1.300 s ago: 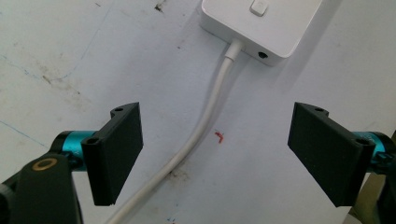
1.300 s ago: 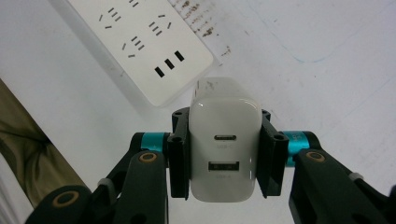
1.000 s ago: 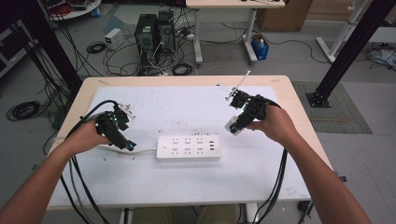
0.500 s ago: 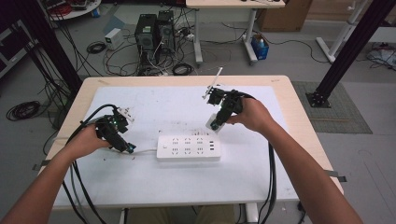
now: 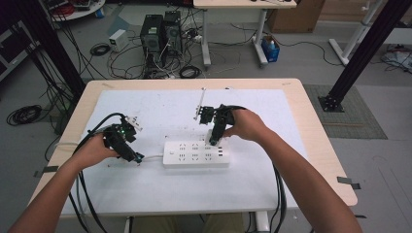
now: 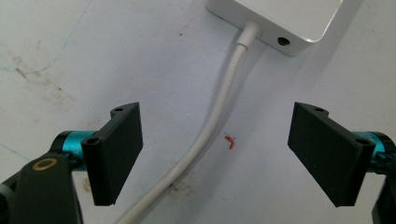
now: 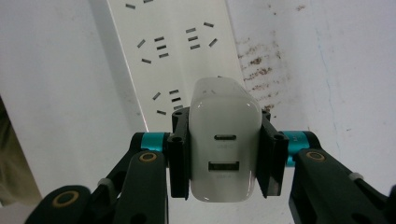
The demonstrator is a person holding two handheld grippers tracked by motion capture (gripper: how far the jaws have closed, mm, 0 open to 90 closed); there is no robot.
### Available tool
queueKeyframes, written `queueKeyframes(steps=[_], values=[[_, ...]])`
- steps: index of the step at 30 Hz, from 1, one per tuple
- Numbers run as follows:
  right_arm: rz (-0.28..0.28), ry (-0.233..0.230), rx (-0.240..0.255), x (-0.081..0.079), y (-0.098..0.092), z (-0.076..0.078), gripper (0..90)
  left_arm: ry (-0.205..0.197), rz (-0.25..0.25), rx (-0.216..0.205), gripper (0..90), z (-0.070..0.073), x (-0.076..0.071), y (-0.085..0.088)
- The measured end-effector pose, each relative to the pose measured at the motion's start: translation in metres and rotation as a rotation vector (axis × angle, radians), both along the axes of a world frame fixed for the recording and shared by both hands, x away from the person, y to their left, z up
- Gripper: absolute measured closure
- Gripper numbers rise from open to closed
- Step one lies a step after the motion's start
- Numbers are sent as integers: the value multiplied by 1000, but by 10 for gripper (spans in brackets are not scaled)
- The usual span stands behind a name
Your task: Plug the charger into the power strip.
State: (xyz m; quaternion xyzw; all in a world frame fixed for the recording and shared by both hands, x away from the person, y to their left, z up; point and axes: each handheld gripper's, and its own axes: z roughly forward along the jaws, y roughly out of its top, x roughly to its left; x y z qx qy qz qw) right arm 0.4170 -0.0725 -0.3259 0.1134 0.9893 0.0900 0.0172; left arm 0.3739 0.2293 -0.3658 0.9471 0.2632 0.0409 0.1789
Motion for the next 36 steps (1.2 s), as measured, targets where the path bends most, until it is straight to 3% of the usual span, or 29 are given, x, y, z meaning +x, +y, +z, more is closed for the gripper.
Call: queueKeyframes(steps=[16, 17, 18, 21, 22, 24, 30, 32, 36], values=[[85, -7, -41, 0, 17, -18, 623, 15, 13, -19, 181, -8, 0, 2], [126, -21, -51, -2, 19, -21, 623, 13, 13, -21, 182, -8, 1, 2], [126, -21, -51, -2, 19, -21, 623, 13, 13, -21, 182, -8, 1, 2], [195, -41, -66, -4, 22, -23, 623, 19, 7, -16, 182, -9, 1, 3], [244, -55, -84, -5, 23, -23, 623, 21, 10, -19, 182, -9, 1, 3], [272, -62, -94, -5, 25, -23, 623, 23, 9, -17, 182, -10, 1, 3], [239, -47, -136, -5, 29, -23, 623, 30, 17, -24, 182, -14, 0, 2], [260, -70, -166, -9, 32, -24, 625, 34, 7, -18, 182, -14, 0, 2], [257, -70, -193, -9, 39, -25, 626, 38, 10, -22, 182, -15, 2, 2]])
